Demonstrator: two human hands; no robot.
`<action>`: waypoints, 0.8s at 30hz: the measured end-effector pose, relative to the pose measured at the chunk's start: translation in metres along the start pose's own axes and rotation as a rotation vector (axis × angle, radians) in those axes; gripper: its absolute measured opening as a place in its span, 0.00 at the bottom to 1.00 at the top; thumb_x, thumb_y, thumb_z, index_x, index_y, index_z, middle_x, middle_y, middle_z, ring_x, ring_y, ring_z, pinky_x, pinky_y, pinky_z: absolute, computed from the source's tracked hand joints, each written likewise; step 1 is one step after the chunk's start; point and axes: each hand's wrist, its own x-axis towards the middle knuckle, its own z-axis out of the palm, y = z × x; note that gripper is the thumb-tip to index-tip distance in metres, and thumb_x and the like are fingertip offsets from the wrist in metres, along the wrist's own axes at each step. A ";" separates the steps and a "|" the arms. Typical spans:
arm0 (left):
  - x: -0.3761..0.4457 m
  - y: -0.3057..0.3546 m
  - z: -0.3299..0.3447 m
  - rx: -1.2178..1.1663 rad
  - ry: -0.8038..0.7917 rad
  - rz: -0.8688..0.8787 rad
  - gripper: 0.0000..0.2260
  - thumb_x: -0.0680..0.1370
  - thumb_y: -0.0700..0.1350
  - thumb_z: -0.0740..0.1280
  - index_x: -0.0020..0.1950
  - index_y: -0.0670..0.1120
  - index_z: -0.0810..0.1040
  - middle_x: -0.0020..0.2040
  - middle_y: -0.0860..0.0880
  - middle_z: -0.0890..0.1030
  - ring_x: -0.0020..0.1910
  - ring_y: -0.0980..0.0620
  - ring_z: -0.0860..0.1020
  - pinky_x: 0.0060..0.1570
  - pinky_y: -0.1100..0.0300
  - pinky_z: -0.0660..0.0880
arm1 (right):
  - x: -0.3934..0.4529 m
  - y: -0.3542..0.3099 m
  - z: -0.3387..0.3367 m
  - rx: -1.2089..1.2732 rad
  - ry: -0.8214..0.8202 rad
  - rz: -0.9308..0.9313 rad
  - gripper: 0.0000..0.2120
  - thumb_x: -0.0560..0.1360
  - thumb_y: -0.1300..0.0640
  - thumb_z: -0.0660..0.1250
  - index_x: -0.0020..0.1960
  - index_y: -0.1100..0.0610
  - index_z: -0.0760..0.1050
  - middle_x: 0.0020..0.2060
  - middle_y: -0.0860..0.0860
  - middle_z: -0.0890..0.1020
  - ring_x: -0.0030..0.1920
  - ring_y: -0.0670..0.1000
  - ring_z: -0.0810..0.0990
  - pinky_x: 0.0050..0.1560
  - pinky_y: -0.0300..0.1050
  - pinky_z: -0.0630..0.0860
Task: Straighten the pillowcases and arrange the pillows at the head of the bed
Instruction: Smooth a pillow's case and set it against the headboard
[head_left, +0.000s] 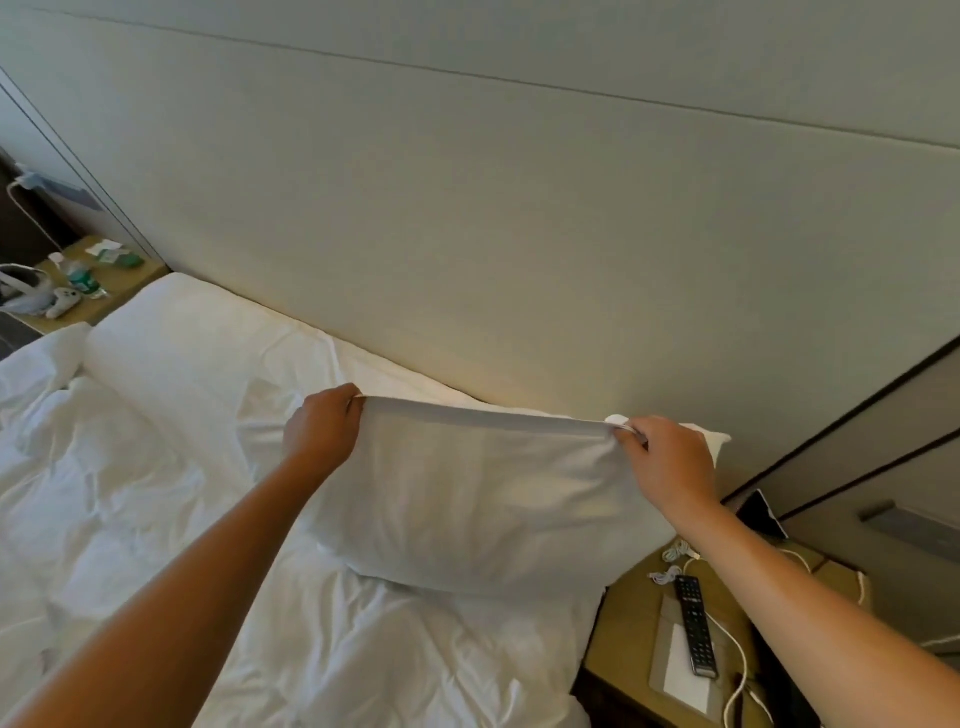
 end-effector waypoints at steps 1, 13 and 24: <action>0.003 -0.004 0.003 -0.019 0.006 -0.002 0.14 0.85 0.49 0.57 0.57 0.46 0.82 0.50 0.43 0.85 0.47 0.41 0.82 0.45 0.50 0.78 | 0.002 -0.003 0.005 -0.014 0.003 0.004 0.18 0.83 0.47 0.64 0.38 0.54 0.76 0.32 0.47 0.77 0.33 0.50 0.76 0.34 0.48 0.70; 0.023 -0.031 0.011 -0.192 -0.118 0.077 0.12 0.85 0.46 0.60 0.50 0.43 0.79 0.42 0.43 0.82 0.42 0.41 0.80 0.43 0.51 0.77 | 0.030 -0.015 0.021 0.087 -0.071 0.022 0.15 0.85 0.49 0.60 0.42 0.53 0.70 0.36 0.49 0.76 0.37 0.54 0.77 0.39 0.53 0.74; 0.029 -0.028 0.020 -0.135 -0.179 0.078 0.12 0.85 0.45 0.61 0.54 0.42 0.83 0.48 0.42 0.85 0.46 0.42 0.81 0.46 0.54 0.76 | 0.054 -0.003 0.010 0.163 -0.159 -0.012 0.16 0.83 0.47 0.58 0.40 0.54 0.67 0.35 0.50 0.81 0.38 0.55 0.83 0.39 0.59 0.79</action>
